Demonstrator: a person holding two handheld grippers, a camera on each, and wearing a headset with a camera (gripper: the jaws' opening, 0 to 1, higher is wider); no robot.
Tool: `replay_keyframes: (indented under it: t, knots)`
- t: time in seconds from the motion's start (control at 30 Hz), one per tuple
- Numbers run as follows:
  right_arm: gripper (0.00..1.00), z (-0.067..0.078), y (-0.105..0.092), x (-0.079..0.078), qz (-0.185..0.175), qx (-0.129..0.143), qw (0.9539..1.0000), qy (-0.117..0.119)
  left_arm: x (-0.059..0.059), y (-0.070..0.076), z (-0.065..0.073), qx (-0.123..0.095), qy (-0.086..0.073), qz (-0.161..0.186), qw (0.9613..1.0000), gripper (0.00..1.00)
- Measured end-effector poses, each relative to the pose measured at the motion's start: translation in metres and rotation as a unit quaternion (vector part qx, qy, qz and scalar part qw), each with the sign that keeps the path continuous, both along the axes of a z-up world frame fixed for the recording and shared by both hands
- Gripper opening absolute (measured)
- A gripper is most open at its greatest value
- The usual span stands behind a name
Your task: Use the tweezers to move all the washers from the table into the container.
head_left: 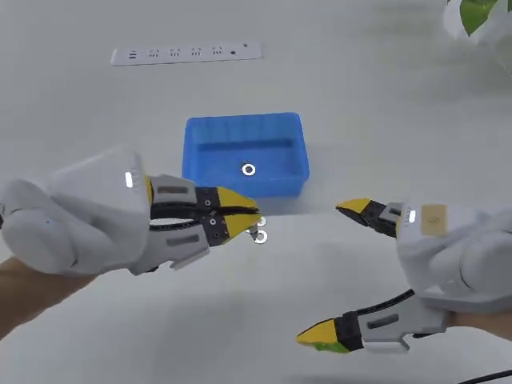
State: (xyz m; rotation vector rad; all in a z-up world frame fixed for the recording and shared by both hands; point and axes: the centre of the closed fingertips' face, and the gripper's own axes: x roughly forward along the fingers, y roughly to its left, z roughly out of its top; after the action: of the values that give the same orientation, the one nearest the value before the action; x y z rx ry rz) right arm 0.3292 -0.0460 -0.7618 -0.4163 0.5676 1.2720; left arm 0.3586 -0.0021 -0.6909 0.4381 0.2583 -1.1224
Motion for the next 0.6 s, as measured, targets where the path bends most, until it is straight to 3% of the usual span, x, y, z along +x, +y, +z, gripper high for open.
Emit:
replay_keyframes:
  t: [0.6]
  knots:
    - [0.99,-0.004,0.009,-0.011,0.025,-0.001,0.9996,0.017,0.000,-0.009,-0.010,-0.002,0.011,-0.014,0.9998,0.05]
